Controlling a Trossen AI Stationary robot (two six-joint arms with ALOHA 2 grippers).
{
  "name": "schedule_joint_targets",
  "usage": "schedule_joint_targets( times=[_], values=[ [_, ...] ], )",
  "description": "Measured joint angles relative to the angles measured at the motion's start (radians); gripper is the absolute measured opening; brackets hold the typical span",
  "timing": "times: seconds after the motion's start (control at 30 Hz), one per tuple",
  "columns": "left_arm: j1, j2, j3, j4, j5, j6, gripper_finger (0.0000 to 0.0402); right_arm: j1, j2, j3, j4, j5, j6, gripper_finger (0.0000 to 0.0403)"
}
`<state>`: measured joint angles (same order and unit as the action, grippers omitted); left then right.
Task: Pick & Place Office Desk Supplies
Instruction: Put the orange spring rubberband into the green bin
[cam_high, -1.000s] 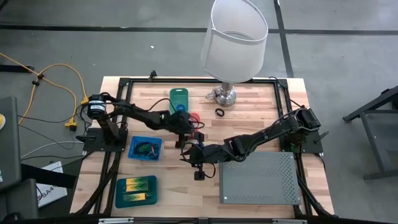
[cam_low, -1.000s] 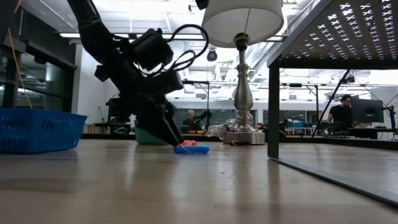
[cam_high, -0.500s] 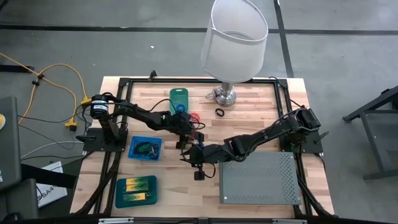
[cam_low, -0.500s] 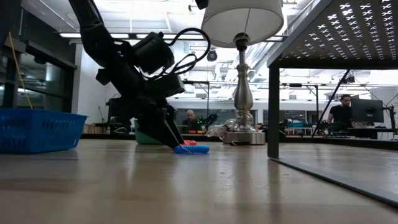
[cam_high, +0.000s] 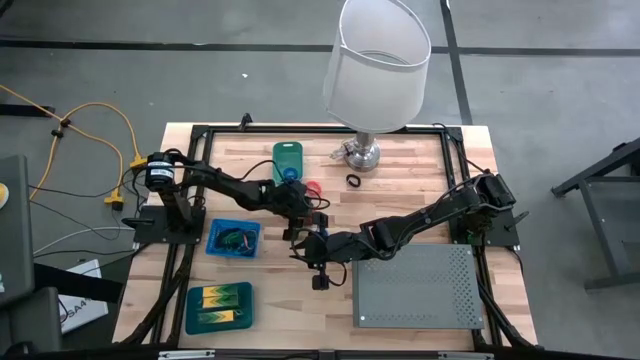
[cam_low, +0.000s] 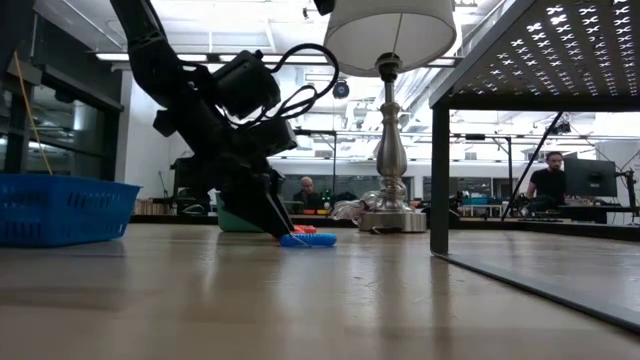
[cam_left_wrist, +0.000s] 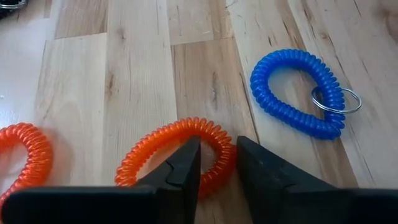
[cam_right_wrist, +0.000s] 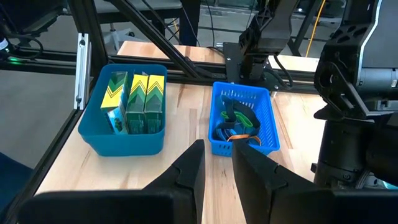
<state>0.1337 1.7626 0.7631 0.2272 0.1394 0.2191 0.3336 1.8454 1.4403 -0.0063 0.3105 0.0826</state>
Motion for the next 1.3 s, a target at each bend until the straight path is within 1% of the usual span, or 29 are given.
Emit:
schedule_joint_targets(
  times=[0.3, 0.47, 0.57, 0.8, 0.93, 1.17, 1.3],
  values=[
    [0.0, 0.001, -0.002, 0.007, -0.001, -0.003, 0.0076, 0.0, 0.0, 0.0, 0.0, 0.0, 0.0, 0.0069],
    [0.0, -0.005, -0.002, 0.017, -0.008, -0.003, 0.0054, 0.0, 0.0, 0.0, 0.0, 0.0, 0.0, 0.0069],
    [0.002, -0.031, -0.002, 0.018, -0.015, -0.002, 0.0046, 0.0, 0.0, 0.0, 0.0, 0.0, 0.0, 0.0069],
    [0.001, -0.13, -0.002, 0.024, -0.023, 0.023, 0.0043, 0.0, 0.0, 0.0, 0.0, 0.0, 0.0, 0.0069],
    [0.001, -0.178, -0.001, 0.013, -0.06, 0.024, 0.0043, 0.0, 0.0, 0.0, 0.0, 0.0, 0.0, 0.0069],
    [-0.006, -0.199, -0.001, -0.017, -0.071, 0.024, 0.0043, 0.0, 0.0, 0.0, 0.0, 0.0, 0.0, 0.0069],
    [0.019, -0.233, -0.001, -0.06, -0.107, 0.02, 0.0043, 0.0, 0.0, 0.0, 0.0, 0.0, 0.0, 0.0069]
  ],
)
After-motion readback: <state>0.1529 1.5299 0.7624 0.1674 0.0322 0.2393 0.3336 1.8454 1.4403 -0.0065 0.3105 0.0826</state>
